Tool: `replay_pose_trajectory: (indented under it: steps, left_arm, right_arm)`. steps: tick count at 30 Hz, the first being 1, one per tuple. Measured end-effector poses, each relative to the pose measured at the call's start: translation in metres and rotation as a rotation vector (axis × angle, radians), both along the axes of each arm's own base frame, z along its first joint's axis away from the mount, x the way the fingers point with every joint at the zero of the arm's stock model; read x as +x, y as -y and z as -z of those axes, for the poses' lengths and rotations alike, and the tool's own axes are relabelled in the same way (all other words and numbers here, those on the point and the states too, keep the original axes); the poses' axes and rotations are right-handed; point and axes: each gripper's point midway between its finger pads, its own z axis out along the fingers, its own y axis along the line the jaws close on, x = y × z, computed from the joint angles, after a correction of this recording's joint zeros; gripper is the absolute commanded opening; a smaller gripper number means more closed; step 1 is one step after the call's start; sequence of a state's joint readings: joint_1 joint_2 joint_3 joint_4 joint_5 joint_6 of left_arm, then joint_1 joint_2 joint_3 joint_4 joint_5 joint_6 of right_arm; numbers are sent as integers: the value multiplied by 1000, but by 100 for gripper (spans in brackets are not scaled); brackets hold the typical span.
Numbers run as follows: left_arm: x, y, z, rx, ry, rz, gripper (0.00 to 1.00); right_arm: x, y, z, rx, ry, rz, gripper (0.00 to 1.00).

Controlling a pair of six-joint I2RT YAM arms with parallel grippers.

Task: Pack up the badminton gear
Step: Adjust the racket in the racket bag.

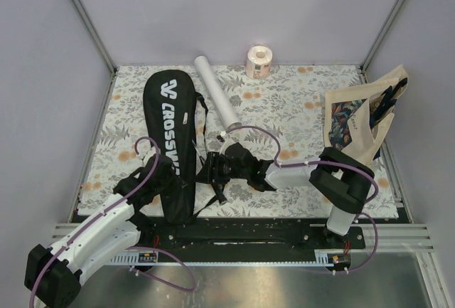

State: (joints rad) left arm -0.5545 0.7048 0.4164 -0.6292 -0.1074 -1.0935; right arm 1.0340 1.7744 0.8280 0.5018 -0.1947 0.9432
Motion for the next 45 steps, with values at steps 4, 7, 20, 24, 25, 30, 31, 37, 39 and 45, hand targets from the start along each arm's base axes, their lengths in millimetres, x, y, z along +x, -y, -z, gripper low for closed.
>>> replay_pose_trajectory:
  steps: [4,7,20,24,25,30,31,37,39,45]
  left_arm:
    - [0,0,2,3,-8,1,0]
    - [0,1,2,2,-10,3,0]
    - [-1,2,2,-4,-11,7,0]
    - [-1,4,1,-14,-10,12,0]
    - [0,5,0,-17,-9,14,0]
    - [0,8,-1,-33,-6,17,0]
    - [0,9,-1,-38,-5,18,0]
    - [2,14,-2,-68,0,18,0]
    - [3,17,-4,-91,2,19,0]
    - [1,24,-5,-147,1,14,0]
  right_arm:
    - [-1,14,-6,-65,51,-7,61]
    - [3,27,1,-140,82,12,61]
    - [1,50,49,-321,63,9,53]
    - [2,46,53,-322,58,6,43]
    - [2,46,53,-324,58,6,40]
    - [2,45,53,-321,54,7,29]
    - [1,42,50,-303,48,10,27]
    - [-3,12,34,-138,-5,33,20]
    - [-8,1,34,-98,-24,38,20]
    - [-12,-15,40,-55,-30,93,20]
